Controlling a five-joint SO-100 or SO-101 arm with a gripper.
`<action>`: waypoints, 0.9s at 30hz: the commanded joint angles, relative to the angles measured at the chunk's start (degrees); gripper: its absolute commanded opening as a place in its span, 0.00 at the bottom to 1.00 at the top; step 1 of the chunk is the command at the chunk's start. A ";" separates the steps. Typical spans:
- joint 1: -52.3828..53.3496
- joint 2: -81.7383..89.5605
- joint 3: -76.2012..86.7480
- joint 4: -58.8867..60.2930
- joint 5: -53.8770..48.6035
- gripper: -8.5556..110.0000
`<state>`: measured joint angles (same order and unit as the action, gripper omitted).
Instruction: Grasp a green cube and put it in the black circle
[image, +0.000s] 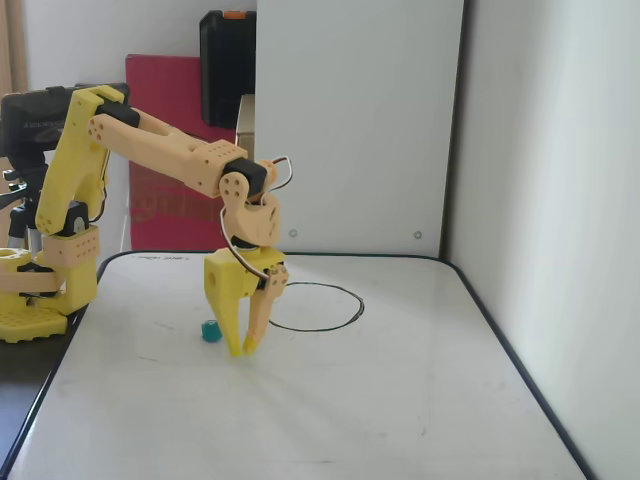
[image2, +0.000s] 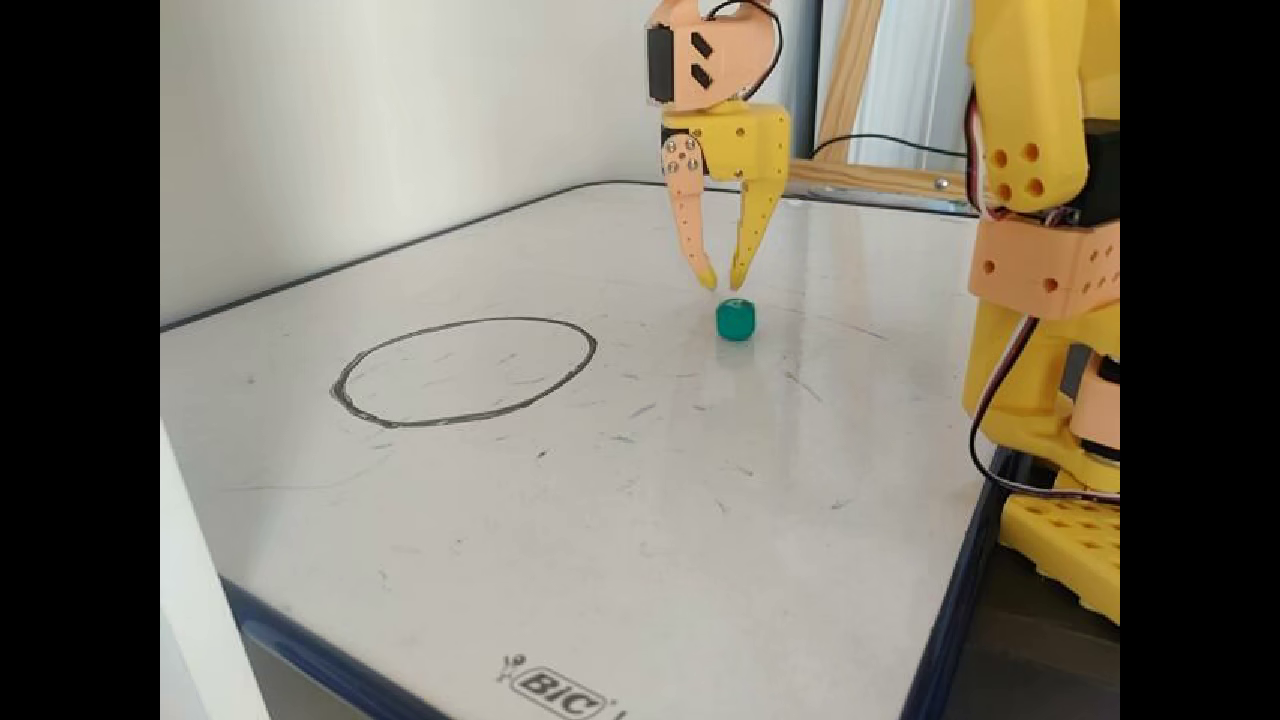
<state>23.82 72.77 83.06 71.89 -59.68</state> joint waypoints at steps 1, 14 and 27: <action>0.18 0.44 -2.37 0.79 0.44 0.08; -5.27 -2.90 -21.88 26.89 1.67 0.18; -8.96 -7.56 -15.38 30.23 -3.60 0.18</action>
<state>14.77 65.04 67.50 101.51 -62.14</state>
